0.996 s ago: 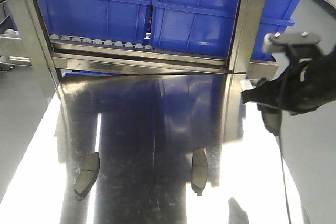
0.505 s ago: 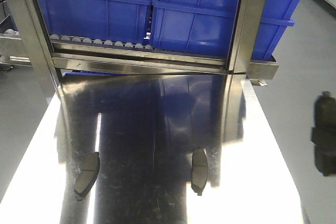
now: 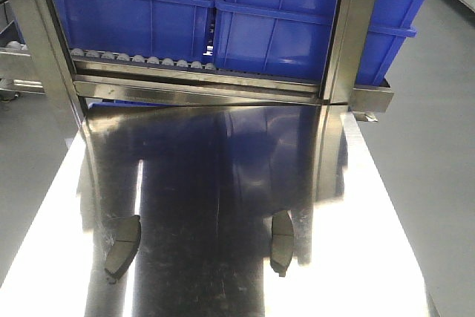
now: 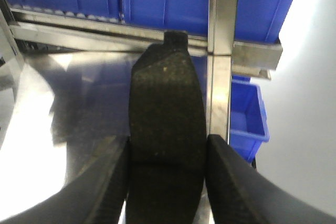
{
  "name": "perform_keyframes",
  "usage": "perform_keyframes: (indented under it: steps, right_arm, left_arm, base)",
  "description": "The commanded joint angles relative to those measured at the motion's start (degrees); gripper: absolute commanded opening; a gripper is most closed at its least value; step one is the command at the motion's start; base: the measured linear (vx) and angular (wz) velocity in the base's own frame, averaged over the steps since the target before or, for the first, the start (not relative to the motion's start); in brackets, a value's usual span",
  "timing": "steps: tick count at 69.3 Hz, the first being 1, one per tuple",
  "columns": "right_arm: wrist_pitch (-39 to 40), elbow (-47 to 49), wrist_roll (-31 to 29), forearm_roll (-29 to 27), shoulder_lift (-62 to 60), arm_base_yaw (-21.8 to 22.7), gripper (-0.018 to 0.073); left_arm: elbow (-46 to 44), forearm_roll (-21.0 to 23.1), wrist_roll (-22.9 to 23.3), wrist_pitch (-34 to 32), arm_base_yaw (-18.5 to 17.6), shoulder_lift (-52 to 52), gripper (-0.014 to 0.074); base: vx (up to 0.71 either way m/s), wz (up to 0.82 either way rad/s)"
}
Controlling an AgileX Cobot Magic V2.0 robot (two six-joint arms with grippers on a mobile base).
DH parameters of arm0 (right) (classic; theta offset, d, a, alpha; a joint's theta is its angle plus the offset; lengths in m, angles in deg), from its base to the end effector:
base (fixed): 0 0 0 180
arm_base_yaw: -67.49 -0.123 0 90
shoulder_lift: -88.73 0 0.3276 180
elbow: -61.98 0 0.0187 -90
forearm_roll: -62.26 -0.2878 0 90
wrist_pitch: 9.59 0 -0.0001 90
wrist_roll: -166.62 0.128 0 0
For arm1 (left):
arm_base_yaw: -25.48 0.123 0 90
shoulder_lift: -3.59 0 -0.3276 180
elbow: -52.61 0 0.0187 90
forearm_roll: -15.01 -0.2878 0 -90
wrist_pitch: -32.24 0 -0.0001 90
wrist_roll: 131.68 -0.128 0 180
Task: Move and align brake pads A on conveyor
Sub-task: 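Lift the held brake pad with the right gripper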
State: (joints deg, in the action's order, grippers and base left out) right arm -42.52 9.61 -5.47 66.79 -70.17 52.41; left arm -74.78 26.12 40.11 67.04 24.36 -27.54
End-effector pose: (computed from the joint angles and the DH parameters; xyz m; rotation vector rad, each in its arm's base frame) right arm 0.0861 0.0175 0.3047 -0.1480 1.8538 0.1928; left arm 0.1156 -0.0164 0.2825 0.0712 2.0584 -0.1358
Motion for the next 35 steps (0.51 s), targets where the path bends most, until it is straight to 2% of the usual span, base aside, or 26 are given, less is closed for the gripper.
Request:
perform_keyframes:
  steps: [1, 35]
  right_arm:
    - [6.9, 1.3, -0.8, 2.3, -0.1, 0.2, -0.0010]
    - [6.4, 1.3, -0.7, 3.2, -0.1, 0.2, -0.0010]
  left_arm:
    - [-1.7, 1.1, 0.2, -5.3, 0.0, -0.1, -0.0006]
    - [-1.7, 1.1, 0.2, -5.3, 0.0, -0.1, -0.0006]
  base:
    - [0.00, 0.00]
    - [0.00, 0.00]
